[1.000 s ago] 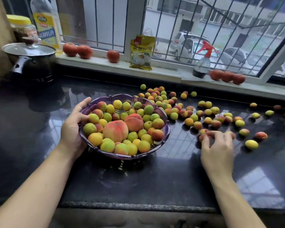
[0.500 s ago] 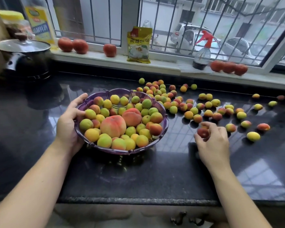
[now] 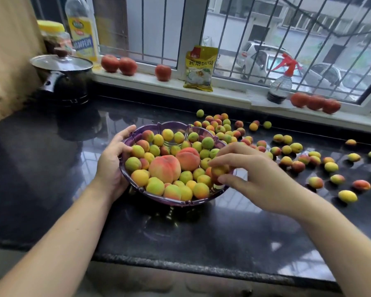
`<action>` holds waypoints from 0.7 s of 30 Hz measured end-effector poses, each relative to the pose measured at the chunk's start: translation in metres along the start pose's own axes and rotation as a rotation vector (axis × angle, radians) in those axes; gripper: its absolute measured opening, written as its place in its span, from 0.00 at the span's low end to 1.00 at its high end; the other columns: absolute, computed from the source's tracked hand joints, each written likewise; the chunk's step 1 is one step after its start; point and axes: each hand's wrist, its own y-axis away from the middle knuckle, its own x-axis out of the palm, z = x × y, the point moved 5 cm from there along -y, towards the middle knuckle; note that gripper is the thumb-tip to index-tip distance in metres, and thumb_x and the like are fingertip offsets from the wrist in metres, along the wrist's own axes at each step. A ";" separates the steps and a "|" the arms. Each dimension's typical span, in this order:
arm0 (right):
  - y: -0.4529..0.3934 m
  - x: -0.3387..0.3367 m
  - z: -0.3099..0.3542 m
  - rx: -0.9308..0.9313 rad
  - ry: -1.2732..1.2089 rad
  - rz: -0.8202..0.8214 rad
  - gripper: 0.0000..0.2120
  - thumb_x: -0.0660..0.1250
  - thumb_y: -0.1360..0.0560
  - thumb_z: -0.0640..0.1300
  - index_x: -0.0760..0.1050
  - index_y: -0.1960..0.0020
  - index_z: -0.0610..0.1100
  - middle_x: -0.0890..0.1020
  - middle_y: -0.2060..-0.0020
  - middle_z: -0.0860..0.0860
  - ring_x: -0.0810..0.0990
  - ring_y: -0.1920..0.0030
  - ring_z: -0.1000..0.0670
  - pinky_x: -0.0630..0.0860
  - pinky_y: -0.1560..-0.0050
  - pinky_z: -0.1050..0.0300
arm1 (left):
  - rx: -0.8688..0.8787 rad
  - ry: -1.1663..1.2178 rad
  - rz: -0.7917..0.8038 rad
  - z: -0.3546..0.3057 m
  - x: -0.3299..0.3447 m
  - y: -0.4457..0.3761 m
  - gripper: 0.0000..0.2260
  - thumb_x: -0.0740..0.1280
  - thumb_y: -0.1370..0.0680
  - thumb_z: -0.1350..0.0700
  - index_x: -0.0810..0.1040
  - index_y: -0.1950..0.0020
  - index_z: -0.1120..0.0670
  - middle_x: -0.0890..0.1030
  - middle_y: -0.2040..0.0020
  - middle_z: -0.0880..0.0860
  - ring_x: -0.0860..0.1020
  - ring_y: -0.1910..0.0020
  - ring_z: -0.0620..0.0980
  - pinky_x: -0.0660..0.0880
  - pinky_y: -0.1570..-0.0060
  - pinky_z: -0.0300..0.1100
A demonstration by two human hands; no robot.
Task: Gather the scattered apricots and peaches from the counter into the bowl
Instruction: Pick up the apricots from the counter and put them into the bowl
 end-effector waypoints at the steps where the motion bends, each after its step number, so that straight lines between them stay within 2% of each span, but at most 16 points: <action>1: -0.008 0.002 0.005 -0.031 0.065 0.098 0.14 0.71 0.23 0.46 0.79 0.38 0.57 0.75 0.43 0.63 0.74 0.40 0.60 0.70 0.40 0.70 | -0.001 -0.004 0.004 0.000 0.000 0.000 0.24 0.54 0.20 0.66 0.77 0.28 0.54 0.84 0.35 0.61 0.80 0.32 0.62 0.74 0.29 0.63; 4: -0.024 0.008 0.011 -0.094 0.204 0.312 0.09 0.72 0.23 0.46 0.80 0.45 0.57 0.77 0.48 0.62 0.76 0.46 0.59 0.73 0.44 0.64 | -0.007 -0.017 0.010 0.001 -0.001 -0.001 0.24 0.54 0.20 0.66 0.77 0.28 0.54 0.84 0.36 0.61 0.81 0.33 0.62 0.74 0.29 0.62; 7: -0.031 0.011 0.015 -0.135 0.237 0.385 0.06 0.72 0.23 0.44 0.80 0.52 0.55 0.77 0.53 0.62 0.75 0.51 0.61 0.72 0.49 0.65 | -0.004 -0.018 0.013 0.001 -0.002 -0.003 0.24 0.56 0.22 0.66 0.78 0.29 0.53 0.85 0.37 0.60 0.83 0.38 0.58 0.74 0.29 0.63; 9: -0.032 0.012 0.017 -0.149 0.273 0.418 0.05 0.70 0.21 0.44 0.81 0.50 0.54 0.78 0.53 0.61 0.75 0.49 0.60 0.73 0.47 0.63 | -0.008 -0.020 0.019 0.002 -0.003 -0.004 0.25 0.57 0.23 0.65 0.78 0.29 0.52 0.85 0.37 0.59 0.82 0.35 0.60 0.73 0.29 0.64; 13: -0.037 0.008 0.021 -0.097 0.352 0.452 0.12 0.66 0.19 0.44 0.80 0.38 0.55 0.80 0.49 0.60 0.77 0.47 0.57 0.75 0.42 0.57 | -0.003 -0.023 0.022 0.001 -0.004 -0.003 0.26 0.59 0.26 0.63 0.79 0.30 0.52 0.85 0.37 0.59 0.78 0.31 0.64 0.73 0.29 0.64; 15: -0.039 0.008 0.023 -0.103 0.400 0.489 0.13 0.65 0.18 0.46 0.78 0.35 0.55 0.79 0.49 0.61 0.76 0.48 0.58 0.73 0.43 0.62 | 0.005 -0.029 0.022 0.001 -0.003 -0.003 0.26 0.59 0.26 0.63 0.79 0.30 0.52 0.85 0.37 0.59 0.79 0.31 0.63 0.74 0.29 0.63; 18: -0.039 0.009 0.024 -0.137 0.469 0.526 0.13 0.66 0.19 0.47 0.78 0.35 0.56 0.72 0.50 0.65 0.70 0.52 0.64 0.63 0.51 0.76 | 0.005 -0.046 0.031 0.000 -0.002 -0.003 0.24 0.56 0.22 0.66 0.79 0.30 0.52 0.85 0.37 0.59 0.83 0.36 0.59 0.76 0.30 0.61; 21: -0.038 0.008 0.023 -0.130 0.459 0.528 0.11 0.68 0.20 0.46 0.79 0.39 0.56 0.70 0.51 0.65 0.67 0.54 0.71 0.64 0.55 0.78 | 0.009 -0.054 0.037 0.000 -0.002 -0.003 0.24 0.56 0.21 0.66 0.78 0.30 0.53 0.85 0.37 0.59 0.83 0.38 0.58 0.77 0.31 0.59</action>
